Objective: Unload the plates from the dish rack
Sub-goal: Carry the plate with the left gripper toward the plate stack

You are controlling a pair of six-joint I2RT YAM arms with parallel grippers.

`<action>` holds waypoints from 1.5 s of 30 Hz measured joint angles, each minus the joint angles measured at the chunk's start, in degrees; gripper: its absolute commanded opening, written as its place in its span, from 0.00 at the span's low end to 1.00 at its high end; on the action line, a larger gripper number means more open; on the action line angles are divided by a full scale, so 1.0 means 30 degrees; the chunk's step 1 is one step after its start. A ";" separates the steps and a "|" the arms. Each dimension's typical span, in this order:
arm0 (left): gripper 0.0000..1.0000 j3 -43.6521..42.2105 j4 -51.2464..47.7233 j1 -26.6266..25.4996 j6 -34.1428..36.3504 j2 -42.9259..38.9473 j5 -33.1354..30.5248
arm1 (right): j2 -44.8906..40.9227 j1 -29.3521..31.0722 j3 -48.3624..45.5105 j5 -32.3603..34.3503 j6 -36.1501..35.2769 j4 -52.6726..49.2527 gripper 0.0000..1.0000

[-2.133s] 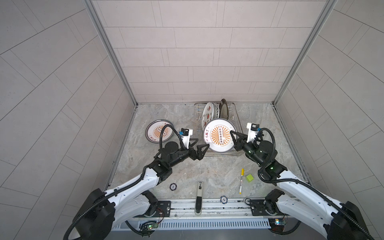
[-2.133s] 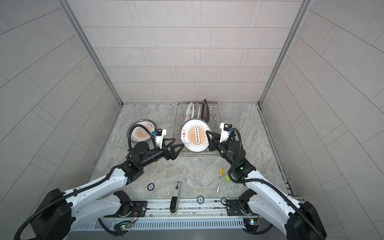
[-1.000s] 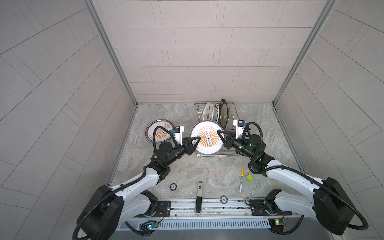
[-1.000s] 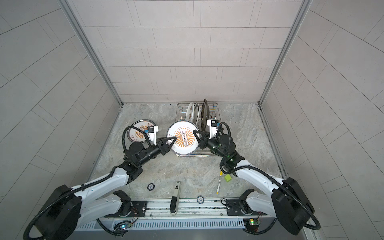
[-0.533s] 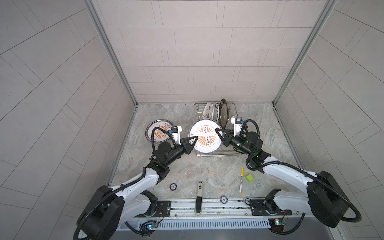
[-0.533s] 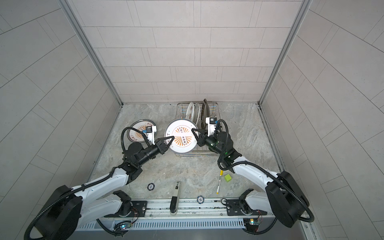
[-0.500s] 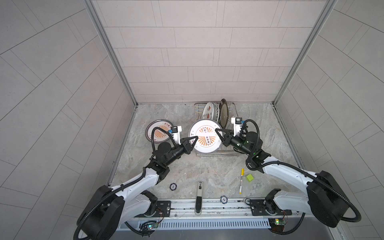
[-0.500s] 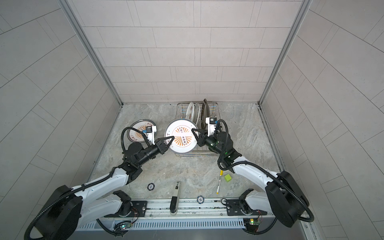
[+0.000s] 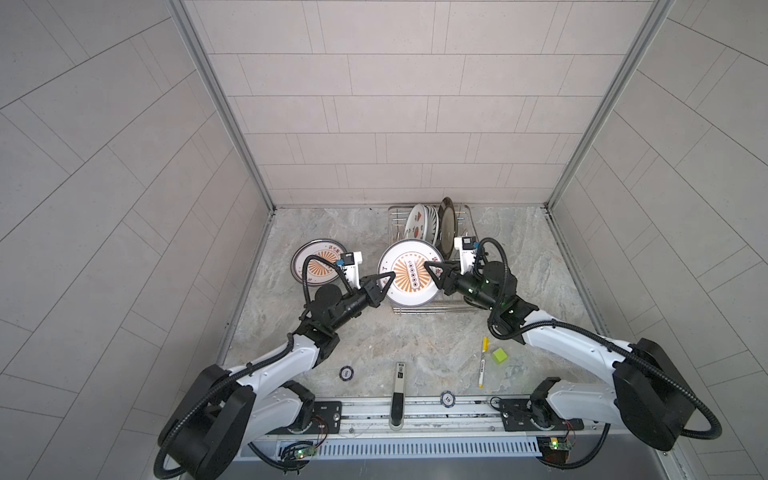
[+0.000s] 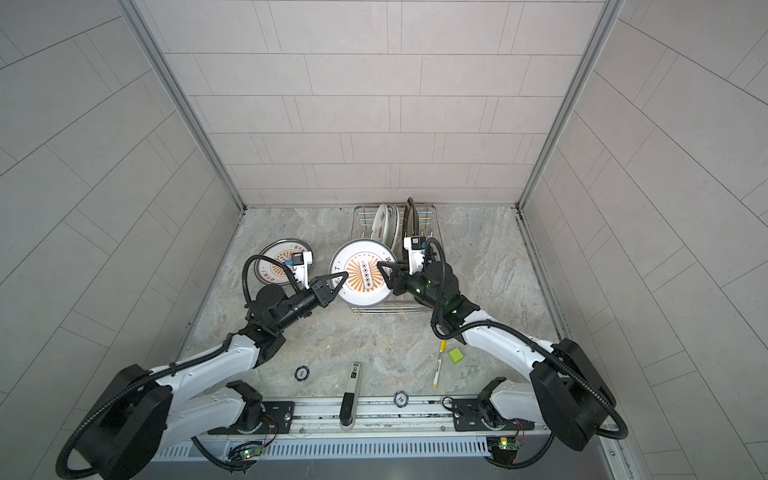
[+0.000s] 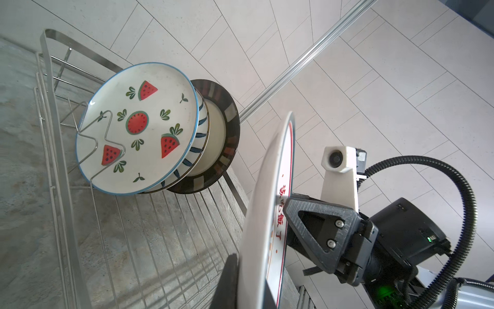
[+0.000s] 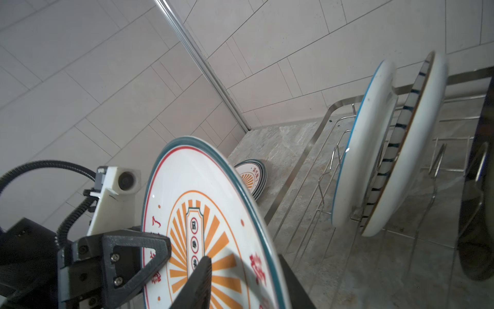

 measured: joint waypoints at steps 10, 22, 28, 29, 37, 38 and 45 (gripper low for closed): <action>0.00 -0.0350 -0.0262 0.0794 -0.0641 -0.0073 -0.0459 | -0.0080 0.0262 0.0423 0.0058 -0.0393 -0.0780 0.99; 0.00 -0.0896 -0.0204 0.2047 -0.1610 -0.0692 -0.0947 | -0.1005 0.0809 0.0619 0.1887 -0.1290 -0.2186 0.99; 0.00 -0.1683 0.0299 0.2973 -0.2353 -0.0831 -0.1275 | -0.2208 0.2171 0.0612 0.3031 -0.3075 -0.2477 0.97; 0.00 -0.1865 0.0306 0.3104 -0.2477 -0.0852 -0.1355 | -0.2331 0.2382 0.0612 0.3169 -0.3366 -0.2477 0.97; 0.00 -0.3082 0.0736 0.4269 -0.3730 -0.1151 -0.2550 | -0.2280 0.3927 0.0627 0.4116 -0.5355 -0.2805 1.00; 0.00 -0.3206 0.0801 0.4393 -0.3891 -0.1151 -0.2674 | -0.2157 0.3985 0.0641 0.4095 -0.5450 -0.2790 0.99; 0.00 -0.4262 0.1355 0.6018 -0.5508 -0.1144 -0.3927 | 0.0357 0.4714 0.2484 0.4350 -0.5916 -0.3337 1.00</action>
